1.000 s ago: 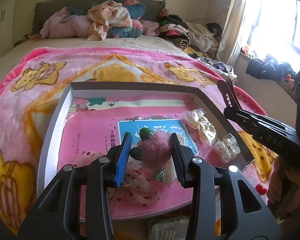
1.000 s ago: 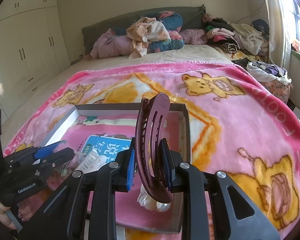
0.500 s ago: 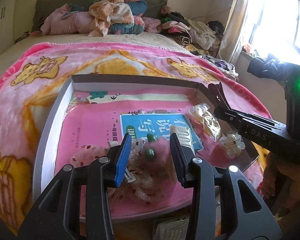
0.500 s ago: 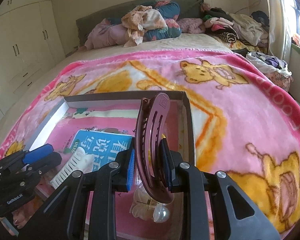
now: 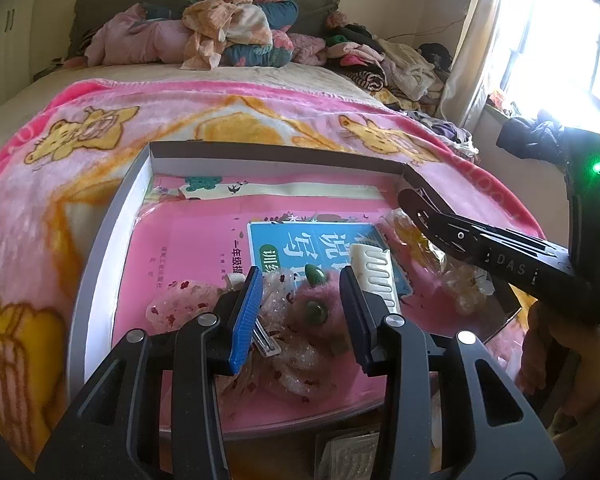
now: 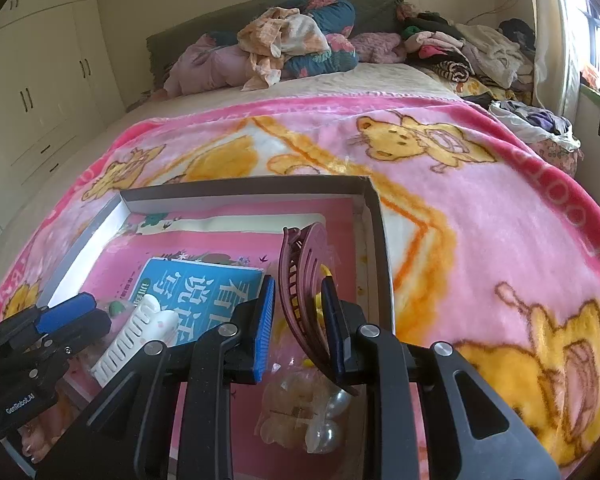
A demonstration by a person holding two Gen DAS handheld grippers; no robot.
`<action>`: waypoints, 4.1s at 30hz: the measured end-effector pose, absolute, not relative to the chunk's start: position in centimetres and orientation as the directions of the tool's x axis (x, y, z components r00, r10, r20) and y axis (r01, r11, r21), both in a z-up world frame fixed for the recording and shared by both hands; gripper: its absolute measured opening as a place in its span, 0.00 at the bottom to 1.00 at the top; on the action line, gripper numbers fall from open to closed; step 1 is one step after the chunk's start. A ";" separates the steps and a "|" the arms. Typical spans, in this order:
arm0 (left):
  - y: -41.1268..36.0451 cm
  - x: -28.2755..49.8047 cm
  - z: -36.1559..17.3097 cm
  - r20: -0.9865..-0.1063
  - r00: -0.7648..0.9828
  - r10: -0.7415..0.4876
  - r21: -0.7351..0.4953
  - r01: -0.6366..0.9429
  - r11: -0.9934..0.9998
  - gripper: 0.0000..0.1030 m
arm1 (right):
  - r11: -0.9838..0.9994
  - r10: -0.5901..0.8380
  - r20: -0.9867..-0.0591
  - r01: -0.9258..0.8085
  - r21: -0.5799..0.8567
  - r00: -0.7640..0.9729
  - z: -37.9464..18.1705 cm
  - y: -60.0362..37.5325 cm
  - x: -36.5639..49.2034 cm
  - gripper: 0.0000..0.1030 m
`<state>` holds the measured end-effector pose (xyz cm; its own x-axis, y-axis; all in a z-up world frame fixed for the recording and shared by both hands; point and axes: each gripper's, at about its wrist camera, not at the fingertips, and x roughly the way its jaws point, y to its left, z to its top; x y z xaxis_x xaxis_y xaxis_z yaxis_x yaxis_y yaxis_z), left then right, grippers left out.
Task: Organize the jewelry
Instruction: 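Carry the pom-pom and maroon clip over the box and open both grippers, then lift both open grippers out of the box toward the remaining items, then grasp the clear pin box with the left gripper while the right grasps the red-bead earring bag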
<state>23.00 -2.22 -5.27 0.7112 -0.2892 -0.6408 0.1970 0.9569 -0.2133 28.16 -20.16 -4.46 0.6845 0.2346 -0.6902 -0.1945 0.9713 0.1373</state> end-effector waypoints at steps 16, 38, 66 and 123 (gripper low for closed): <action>-1.6 21.8 -4.4 -0.622 0.733 -0.276 -0.221 0.174 0.960 0.46 | 0.970 0.237 -0.591 -0.222 0.099 0.771 -1.2 -20.5 23.4 0.76; 0.5 17.6 -1.2 -0.552 0.794 -0.257 -0.246 0.140 0.959 0.87 | 0.970 0.235 -0.533 -0.227 0.081 0.813 1.1 -21.1 17.5 0.84; -0.5 12.5 -0.4 -0.520 0.809 -0.275 -0.206 0.193 0.959 0.89 | 0.969 0.232 -0.509 -0.240 0.051 0.829 1.5 -21.8 10.5 0.90; -4.5 15.9 -7.7 -0.708 0.663 -0.242 -0.094 0.250 0.964 0.51 | 0.993 0.106 -0.718 -0.116 0.036 0.688 -8.0 -25.5 12.2 0.90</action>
<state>15.85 -4.51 -7.73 0.6634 -0.2416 -0.7082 0.2502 0.9636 -0.0943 12.17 -25.51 -7.99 0.6877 0.1058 -0.7183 -0.1156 0.9927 0.0355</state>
